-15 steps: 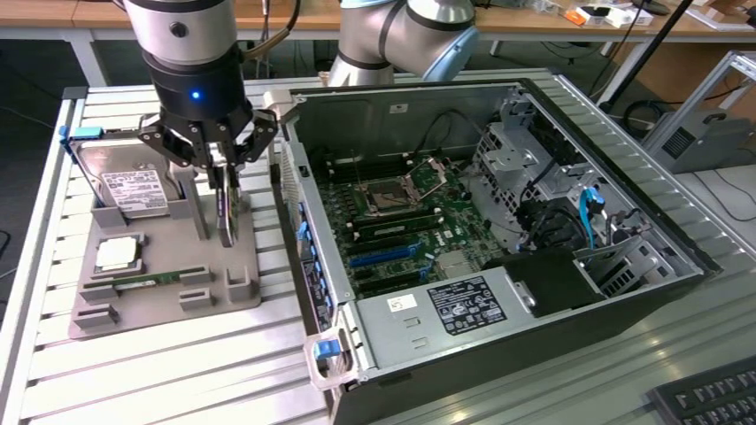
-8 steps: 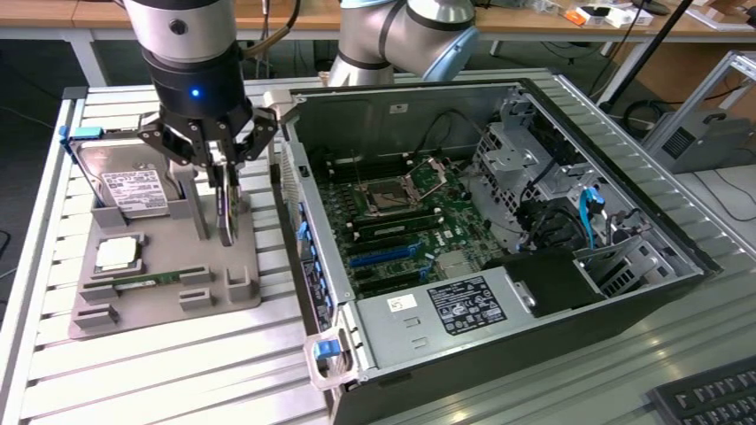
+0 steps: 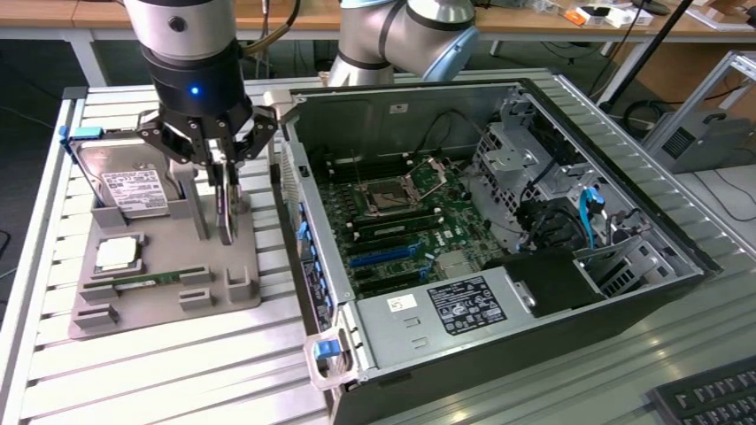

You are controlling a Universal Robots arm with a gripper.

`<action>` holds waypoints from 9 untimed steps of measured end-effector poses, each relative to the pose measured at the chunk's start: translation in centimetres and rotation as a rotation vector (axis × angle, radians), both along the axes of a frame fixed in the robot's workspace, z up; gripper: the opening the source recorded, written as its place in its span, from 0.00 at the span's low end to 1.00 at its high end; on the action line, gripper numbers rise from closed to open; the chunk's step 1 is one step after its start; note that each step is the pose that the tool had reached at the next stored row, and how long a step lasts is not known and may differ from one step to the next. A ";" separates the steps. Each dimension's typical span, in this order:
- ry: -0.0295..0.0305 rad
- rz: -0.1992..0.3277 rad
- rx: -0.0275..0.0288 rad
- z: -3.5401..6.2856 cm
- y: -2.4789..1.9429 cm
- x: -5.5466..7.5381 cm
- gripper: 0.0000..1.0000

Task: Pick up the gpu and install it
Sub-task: 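Pick up the gpu and move the gpu toward the slot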

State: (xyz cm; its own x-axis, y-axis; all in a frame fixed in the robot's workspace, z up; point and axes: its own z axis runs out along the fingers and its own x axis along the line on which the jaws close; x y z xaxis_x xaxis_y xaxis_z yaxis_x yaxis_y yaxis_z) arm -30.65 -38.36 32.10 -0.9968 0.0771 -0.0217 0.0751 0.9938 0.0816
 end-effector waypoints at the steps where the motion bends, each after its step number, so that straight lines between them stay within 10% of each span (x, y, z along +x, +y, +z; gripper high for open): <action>1: 0.0000 0.000 0.0003 0.03 0.00 0.0 0.27; 9: 0.0000 0.000 0.0019 0.26 -0.01 0.0 0.27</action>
